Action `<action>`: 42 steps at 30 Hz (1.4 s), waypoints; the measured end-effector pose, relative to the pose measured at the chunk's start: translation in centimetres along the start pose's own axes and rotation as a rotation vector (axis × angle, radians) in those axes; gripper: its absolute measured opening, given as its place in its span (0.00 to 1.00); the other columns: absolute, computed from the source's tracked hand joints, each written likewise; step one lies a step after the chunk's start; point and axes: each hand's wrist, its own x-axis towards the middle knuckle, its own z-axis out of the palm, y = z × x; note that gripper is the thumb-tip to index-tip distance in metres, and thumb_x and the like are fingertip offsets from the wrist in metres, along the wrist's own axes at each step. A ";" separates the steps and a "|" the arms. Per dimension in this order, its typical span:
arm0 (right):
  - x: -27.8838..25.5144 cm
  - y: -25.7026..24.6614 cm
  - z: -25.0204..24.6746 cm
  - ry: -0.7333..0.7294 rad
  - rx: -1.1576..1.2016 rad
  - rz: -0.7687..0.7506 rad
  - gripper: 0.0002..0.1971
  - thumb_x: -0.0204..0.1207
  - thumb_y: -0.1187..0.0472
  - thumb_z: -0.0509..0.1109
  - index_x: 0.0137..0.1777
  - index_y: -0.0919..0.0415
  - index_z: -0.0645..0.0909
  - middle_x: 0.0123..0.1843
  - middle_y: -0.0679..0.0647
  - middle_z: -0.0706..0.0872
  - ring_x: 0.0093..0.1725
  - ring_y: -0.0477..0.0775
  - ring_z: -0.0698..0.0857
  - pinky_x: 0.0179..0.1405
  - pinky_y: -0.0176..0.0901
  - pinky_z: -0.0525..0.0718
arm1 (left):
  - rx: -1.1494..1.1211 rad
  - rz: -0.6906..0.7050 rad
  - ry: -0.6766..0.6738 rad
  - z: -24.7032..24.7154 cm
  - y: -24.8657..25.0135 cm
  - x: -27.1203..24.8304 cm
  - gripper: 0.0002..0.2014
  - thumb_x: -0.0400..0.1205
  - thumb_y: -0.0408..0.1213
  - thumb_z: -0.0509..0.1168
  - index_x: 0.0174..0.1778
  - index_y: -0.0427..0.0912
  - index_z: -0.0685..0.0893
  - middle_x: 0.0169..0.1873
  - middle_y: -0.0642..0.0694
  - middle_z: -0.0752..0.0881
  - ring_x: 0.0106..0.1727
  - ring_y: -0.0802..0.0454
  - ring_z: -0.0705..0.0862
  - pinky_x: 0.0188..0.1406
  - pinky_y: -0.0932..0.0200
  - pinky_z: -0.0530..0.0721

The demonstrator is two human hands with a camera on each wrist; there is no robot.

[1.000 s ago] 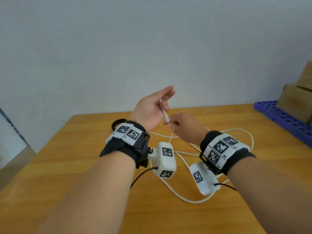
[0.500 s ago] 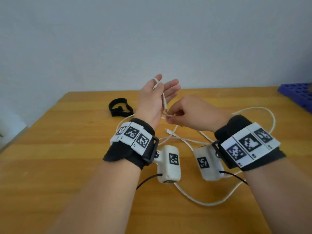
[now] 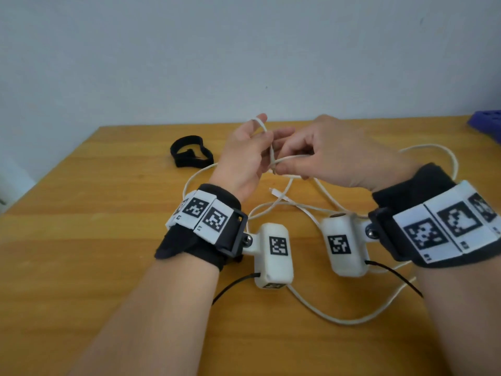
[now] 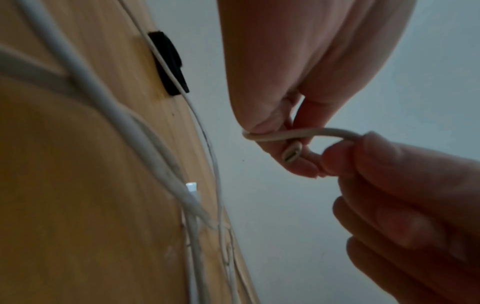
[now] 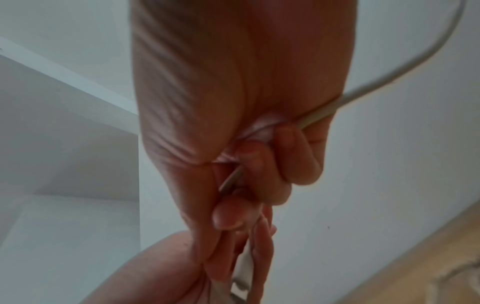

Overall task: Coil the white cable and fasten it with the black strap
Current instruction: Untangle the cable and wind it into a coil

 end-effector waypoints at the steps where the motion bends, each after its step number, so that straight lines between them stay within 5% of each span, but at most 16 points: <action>1: -0.1 0.1 0.0 0.010 0.028 -0.005 0.05 0.70 0.57 0.77 0.38 0.58 0.91 0.37 0.50 0.92 0.33 0.46 0.86 0.36 0.35 0.82 | 0.003 -0.004 -0.005 -0.1 0.0 -0.2 0.22 0.86 0.25 0.53 0.78 0.36 0.63 0.47 0.40 0.88 0.34 0.54 0.89 0.29 0.63 0.84; 3: -0.3 0.2 0.0 0.033 0.074 -0.021 0.04 0.70 0.58 0.77 0.37 0.57 0.91 0.37 0.59 0.91 0.26 0.42 0.80 0.30 0.34 0.78 | 0.030 -0.009 -0.022 -0.1 0.1 -0.4 0.20 0.86 0.25 0.53 0.76 0.36 0.66 0.44 0.40 0.88 0.32 0.55 0.88 0.26 0.64 0.82; 8: -0.7 0.1 -0.6 0.133 0.171 -0.075 0.03 0.71 0.61 0.77 0.38 0.59 0.91 0.23 0.48 0.84 0.22 0.37 0.77 0.24 0.22 0.71 | 0.236 -0.007 -0.109 0.1 0.0 -0.4 0.18 0.84 0.25 0.57 0.71 0.31 0.73 0.49 0.34 0.87 0.46 0.45 0.87 0.43 0.56 0.86; 11: -0.6 0.5 -0.9 0.222 0.257 -0.114 0.04 0.71 0.64 0.76 0.39 0.65 0.90 0.24 0.46 0.86 0.24 0.37 0.80 0.28 0.22 0.75 | 0.290 0.008 -0.137 0.5 0.4 -0.4 0.14 0.83 0.24 0.57 0.63 0.27 0.77 0.38 0.34 0.86 0.34 0.49 0.85 0.31 0.61 0.83; 14: -0.4 0.8 -1.1 0.322 0.301 -0.145 0.04 0.71 0.66 0.77 0.38 0.66 0.90 0.22 0.44 0.84 0.24 0.38 0.79 0.28 0.24 0.74 | 0.308 0.030 -0.157 1.4 1.4 -0.4 0.08 0.81 0.22 0.55 0.45 0.31 0.80 0.25 0.39 0.80 0.21 0.52 0.76 0.19 0.63 0.72; 17: 0.0 0.1 -1.5 0.365 0.393 -0.197 0.04 0.72 0.70 0.75 0.36 0.67 0.88 0.25 0.46 0.87 0.25 0.37 0.82 0.30 0.23 0.76 | 0.439 0.122 -0.126 2.5 3.2 0.6 0.15 0.84 0.30 0.55 0.30 0.37 0.74 0.16 0.43 0.74 0.16 0.50 0.68 0.15 0.63 0.63; 21: 1.1 -1.0 -3.5 0.413 0.434 -0.250 0.05 0.72 0.71 0.74 0.36 0.70 0.87 0.26 0.52 0.87 0.25 0.37 0.82 0.29 0.23 0.75 | 0.556 0.243 -0.148 3.7 5.7 1.8 0.25 0.88 0.43 0.50 0.26 0.40 0.77 0.21 0.37 0.75 0.18 0.48 0.65 0.17 0.63 0.59; 27: 2.9 -1.6 -5.5 0.484 0.460 -0.311 0.05 0.72 0.71 0.74 0.35 0.68 0.87 0.20 0.46 0.84 0.22 0.38 0.80 0.25 0.20 0.72 | 0.500 0.341 -0.182 4.3 7.9 2.5 0.24 0.89 0.43 0.48 0.28 0.39 0.73 0.16 0.47 0.76 0.17 0.52 0.65 0.13 0.66 0.61; 35: 4.1 -0.8 -4.8 0.494 0.375 -0.296 0.04 0.71 0.67 0.76 0.36 0.60 0.89 0.24 0.44 0.86 0.25 0.37 0.80 0.28 0.23 0.73 | 0.520 0.289 -0.175 2.9 7.1 3.9 0.24 0.88 0.48 0.51 0.27 0.42 0.74 0.18 0.46 0.76 0.18 0.50 0.65 0.15 0.65 0.62; 42: 4.4 -0.2 -4.6 0.460 0.320 -0.264 0.05 0.75 0.69 0.72 0.41 0.65 0.89 0.23 0.40 0.83 0.24 0.35 0.79 0.26 0.20 0.72 | 0.623 0.217 -0.232 2.2 7.2 4.2 0.26 0.87 0.52 0.49 0.27 0.46 0.78 0.18 0.49 0.75 0.17 0.53 0.62 0.16 0.65 0.59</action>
